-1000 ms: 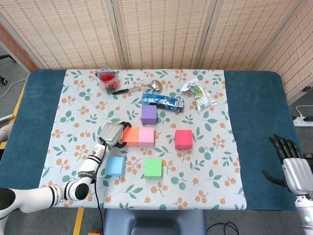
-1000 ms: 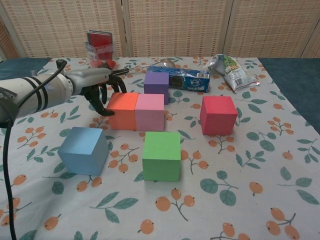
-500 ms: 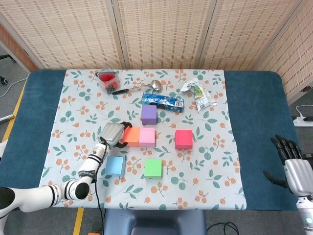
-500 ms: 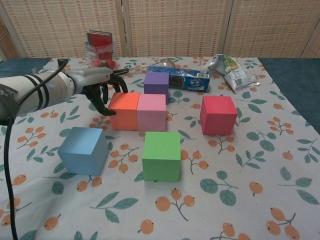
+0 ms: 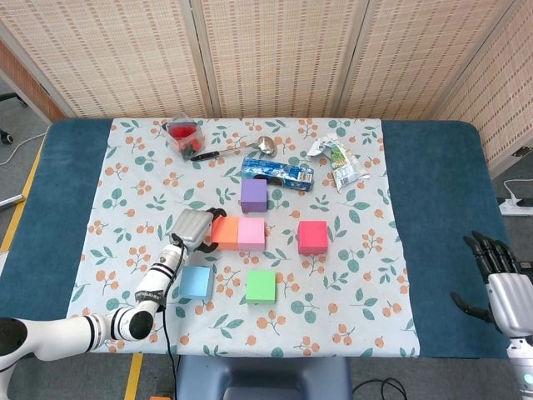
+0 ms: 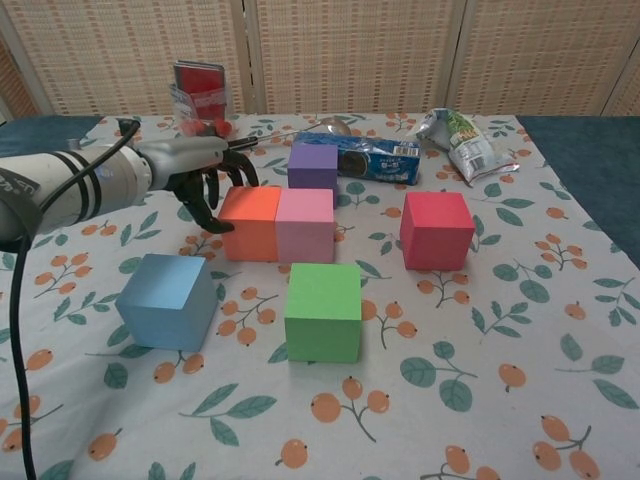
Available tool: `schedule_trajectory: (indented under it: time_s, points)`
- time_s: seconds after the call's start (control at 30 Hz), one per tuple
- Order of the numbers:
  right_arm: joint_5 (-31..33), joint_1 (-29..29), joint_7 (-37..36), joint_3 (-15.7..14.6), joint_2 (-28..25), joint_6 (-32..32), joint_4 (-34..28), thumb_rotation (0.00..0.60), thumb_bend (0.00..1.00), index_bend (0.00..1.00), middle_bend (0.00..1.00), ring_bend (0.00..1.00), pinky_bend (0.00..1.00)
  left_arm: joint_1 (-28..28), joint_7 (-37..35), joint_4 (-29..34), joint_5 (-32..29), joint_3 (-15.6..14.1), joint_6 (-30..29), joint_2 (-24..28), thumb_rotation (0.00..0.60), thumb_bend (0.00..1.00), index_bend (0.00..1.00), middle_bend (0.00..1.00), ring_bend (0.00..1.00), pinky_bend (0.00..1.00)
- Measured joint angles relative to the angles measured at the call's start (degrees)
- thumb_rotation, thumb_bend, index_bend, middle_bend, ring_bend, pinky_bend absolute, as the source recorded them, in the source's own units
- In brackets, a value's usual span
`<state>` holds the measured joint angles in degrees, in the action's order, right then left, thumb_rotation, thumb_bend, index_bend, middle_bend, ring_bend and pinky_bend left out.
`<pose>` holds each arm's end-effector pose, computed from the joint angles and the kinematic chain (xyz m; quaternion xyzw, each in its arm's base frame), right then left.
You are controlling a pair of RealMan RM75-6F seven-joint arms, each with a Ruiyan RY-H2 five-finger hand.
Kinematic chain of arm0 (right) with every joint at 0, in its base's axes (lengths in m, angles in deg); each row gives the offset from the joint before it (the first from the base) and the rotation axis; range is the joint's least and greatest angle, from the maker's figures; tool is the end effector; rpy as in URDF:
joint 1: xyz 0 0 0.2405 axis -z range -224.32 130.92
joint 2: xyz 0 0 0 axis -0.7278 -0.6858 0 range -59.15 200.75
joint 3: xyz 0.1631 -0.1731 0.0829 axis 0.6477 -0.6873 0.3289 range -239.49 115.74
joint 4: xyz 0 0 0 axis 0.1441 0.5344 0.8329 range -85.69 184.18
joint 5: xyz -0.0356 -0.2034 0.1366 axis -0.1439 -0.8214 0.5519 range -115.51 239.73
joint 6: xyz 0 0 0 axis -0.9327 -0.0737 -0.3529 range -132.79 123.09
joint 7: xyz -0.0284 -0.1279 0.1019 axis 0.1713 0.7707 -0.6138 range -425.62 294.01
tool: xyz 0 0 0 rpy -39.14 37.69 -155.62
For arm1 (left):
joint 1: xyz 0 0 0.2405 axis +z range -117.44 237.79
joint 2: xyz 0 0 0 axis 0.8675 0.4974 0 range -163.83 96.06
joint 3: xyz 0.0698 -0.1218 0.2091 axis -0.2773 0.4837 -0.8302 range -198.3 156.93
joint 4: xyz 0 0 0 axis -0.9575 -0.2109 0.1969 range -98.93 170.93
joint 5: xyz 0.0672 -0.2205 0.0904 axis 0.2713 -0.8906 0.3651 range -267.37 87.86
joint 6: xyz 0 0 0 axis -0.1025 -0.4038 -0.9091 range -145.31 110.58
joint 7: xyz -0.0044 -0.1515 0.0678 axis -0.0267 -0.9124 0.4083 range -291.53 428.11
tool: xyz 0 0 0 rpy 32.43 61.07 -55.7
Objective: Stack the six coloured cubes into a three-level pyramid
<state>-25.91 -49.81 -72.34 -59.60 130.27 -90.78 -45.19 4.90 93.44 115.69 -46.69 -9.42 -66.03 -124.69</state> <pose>-0.3228 -0.1935 0.1438 0.5840 -0.4076 0.4088 0.5707 -0.1060 0.4144 -0.0773 -0.7428 -0.4162 -0.3204 0.4151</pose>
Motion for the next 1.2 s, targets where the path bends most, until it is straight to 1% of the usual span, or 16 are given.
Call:
schedule_trajectory:
  time_s: [0.27, 0.5, 0.6, 0.7, 0.73, 0.77, 0.83, 0.97, 1.2]
  points:
    - [0.2, 0.1, -0.3, 0.1, 0.0, 0.1, 0.2, 0.6, 0.1, 0.0, 0.0, 0.0, 0.0, -0.3, 0.6, -0.1, -0.6, -0.2, 0.3, 0.0, 0.6, 0.32, 0.15, 0.27, 0.36, 0.41]
    - [0.0, 0.1, -0.5, 0.1, 0.0, 0.0, 0.2, 0.6, 0.1, 0.0, 0.0, 0.0, 0.0, -0.8, 1.7, 0.7, -2.3, -0.8, 1.2, 0.6, 0.6, 0.31, 0.08, 0.2, 0.27, 0.38]
    - [0.0, 0.2, -0.6, 0.1, 0.0, -0.1, 0.3, 0.6, 0.1, 0.0, 0.0, 0.0, 0.0, -1.0, 2.0, 0.8, -2.9, -1.0, 1.3, 0.7, 0.6, 0.31, 0.06, 0.16, 0.21, 0.36]
    - [-0.1, 0.3, -0.7, 0.1, 0.0, -0.4, 0.3, 0.6, 0.1, 0.0, 0.0, 0.0, 0.0, -1.3, 2.2, 1.1, -3.8, -1.2, 2.0, 1.0, 0.6, 0.32, 0.02, 0.1, 0.11, 0.32]
    - [-0.1, 0.4, -0.7, 0.1, 0.0, -0.4, 0.3, 0.6, 0.1, 0.0, 0.0, 0.0, 0.0, -1.3, 2.2, 1.3, -4.0, -1.3, 2.1, 1.1, 0.6, 0.32, 0.01, 0.06, 0.06, 0.29]
    - [-0.1, 0.4, -0.7, 0.1, 0.0, -0.5, 0.3, 0.6, 0.1, 0.0, 0.0, 0.0, 0.0, -1.4, 2.3, 1.5, -4.1, -1.4, 2.2, 1.3, 0.6, 0.32, 0.0, 0.04, 0.03, 0.26]
    - [-0.1, 0.4, -0.7, 0.1, 0.0, -0.5, 0.3, 0.6, 0.1, 0.0, 0.0, 0.0, 0.0, -1.5, 2.6, 2.1, -4.5, -1.7, 2.5, 1.9, 0.6, 0.32, 0.0, 0.01, 0.0, 0.21]
    - [-0.3, 0.4, -0.7, 0.1, -0.1, -0.4, 0.2, 0.6, 0.1, 0.0, 0.0, 0.0, 0.0, -1.7, 3.0, 3.7, -5.4, -2.1, 2.7, 3.1, 0.6, 0.33, 0.0, 0.0, 0.0, 0.14]
    - [-0.8, 0.2, -0.9, 0.1, -0.5, -0.4, -0.4, 0.6, 0.1, 0.0, 0.0, 0.0, 0.0, -1.0, 1.5, 8.2, -5.0, -1.9, 1.5, 6.7, 0.6, 0.33, 0.0, 0.0, 0.0, 0.13]
